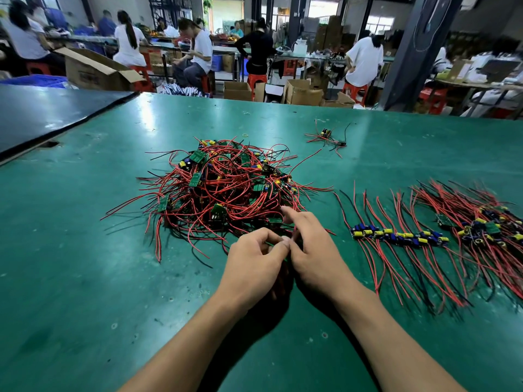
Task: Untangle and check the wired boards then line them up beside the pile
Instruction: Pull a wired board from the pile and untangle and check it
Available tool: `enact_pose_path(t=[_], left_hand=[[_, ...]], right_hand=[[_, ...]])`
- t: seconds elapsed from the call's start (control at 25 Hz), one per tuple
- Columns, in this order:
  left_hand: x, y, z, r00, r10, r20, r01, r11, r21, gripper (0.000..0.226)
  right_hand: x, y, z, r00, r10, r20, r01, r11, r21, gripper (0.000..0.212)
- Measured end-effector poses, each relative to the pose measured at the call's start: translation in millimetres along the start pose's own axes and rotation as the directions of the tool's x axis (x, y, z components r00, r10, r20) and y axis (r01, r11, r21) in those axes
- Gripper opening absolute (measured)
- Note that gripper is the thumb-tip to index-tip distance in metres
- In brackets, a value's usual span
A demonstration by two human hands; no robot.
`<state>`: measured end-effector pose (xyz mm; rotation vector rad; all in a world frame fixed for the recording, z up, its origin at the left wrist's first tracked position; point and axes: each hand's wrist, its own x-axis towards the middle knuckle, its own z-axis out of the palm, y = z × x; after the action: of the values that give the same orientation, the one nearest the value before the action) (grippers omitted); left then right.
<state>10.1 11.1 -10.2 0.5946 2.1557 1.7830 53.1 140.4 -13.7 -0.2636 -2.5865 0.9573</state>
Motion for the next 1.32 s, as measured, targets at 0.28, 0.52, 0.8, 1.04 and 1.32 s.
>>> enact_pose_path(t=[0.28, 0.52, 0.8, 1.04, 1.32], left_hand=[[-7.9, 6.2, 0.9, 0.978, 0.199, -0.068, -0.189, 0.973, 0.133, 0.012], [-4.4, 4.4, -0.6, 0.984, 0.177, -0.036, -0.169, 0.972, 0.163, 0.01], [-3.1, 1.7, -1.2, 0.994, 0.107, -0.003, -0.105, 0.986, 0.129, 0.01], [-4.7, 0.9, -2.1, 0.994, 0.107, -0.004, -0.105, 0.983, 0.149, 0.009], [-4.1, 1.8, -1.5, 0.993, 0.116, -0.001, -0.114, 0.977, 0.178, 0.009]], right_hand=[[-3.6, -2.0, 1.1, 1.0, 0.011, 0.029, -0.012, 1.0, 0.001, 0.036], [-9.2, -4.5, 4.2, 0.998, -0.047, 0.044, 0.051, 0.996, -0.073, 0.054], [-6.0, -2.9, 6.4, 0.998, 0.011, 0.057, 0.002, 0.975, -0.224, 0.061], [-4.2, -4.4, 8.0, 0.997, 0.066, 0.047, -0.044, 0.927, -0.374, 0.057], [-3.6, 0.9, 7.1, 1.0, -0.016, 0.021, 0.021, 0.97, -0.241, 0.049]])
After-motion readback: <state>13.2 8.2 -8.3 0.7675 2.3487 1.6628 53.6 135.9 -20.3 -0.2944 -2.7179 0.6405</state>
